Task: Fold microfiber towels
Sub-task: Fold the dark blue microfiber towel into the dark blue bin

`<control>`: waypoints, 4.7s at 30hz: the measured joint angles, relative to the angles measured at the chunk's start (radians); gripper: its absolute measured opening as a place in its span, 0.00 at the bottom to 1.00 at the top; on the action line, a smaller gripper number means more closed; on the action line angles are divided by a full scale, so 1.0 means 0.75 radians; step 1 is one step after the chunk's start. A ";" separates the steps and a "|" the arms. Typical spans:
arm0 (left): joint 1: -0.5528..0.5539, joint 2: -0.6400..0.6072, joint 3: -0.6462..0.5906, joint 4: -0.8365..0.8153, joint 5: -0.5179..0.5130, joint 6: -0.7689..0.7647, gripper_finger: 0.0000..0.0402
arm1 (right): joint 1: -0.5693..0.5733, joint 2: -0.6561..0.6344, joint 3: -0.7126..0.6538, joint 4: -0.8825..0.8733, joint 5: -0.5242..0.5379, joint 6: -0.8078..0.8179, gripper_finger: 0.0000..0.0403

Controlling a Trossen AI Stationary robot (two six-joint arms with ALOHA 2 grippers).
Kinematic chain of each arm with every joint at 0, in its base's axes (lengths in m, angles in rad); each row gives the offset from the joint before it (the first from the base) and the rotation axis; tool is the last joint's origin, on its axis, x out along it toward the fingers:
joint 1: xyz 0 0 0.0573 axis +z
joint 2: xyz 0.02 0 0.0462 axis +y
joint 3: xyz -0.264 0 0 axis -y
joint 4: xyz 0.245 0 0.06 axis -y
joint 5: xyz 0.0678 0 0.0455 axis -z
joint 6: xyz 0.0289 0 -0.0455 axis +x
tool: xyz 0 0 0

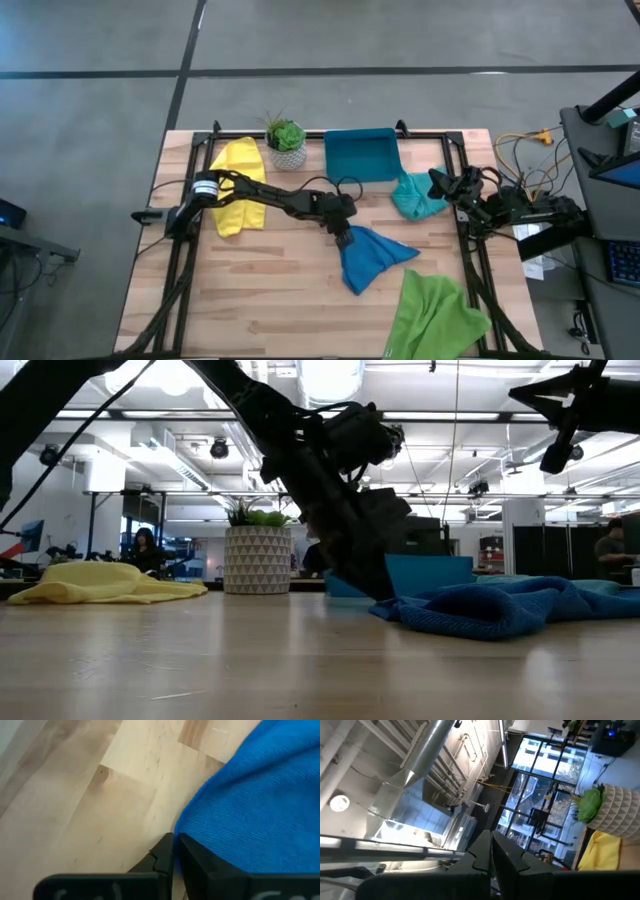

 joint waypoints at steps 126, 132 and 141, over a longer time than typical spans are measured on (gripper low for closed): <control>0.136 -0.602 -0.083 -1.018 -0.142 0.492 0.48 | -0.235 1.301 1.010 -0.708 -0.990 -0.676 0.32; 0.020 -0.697 -0.218 -1.022 0.227 0.415 0.53 | -0.220 1.298 1.010 -0.707 -0.991 -0.657 0.31; -0.157 -0.899 -0.537 -0.577 -0.078 0.015 0.47 | -0.212 1.298 1.010 -0.698 -0.991 -0.664 0.29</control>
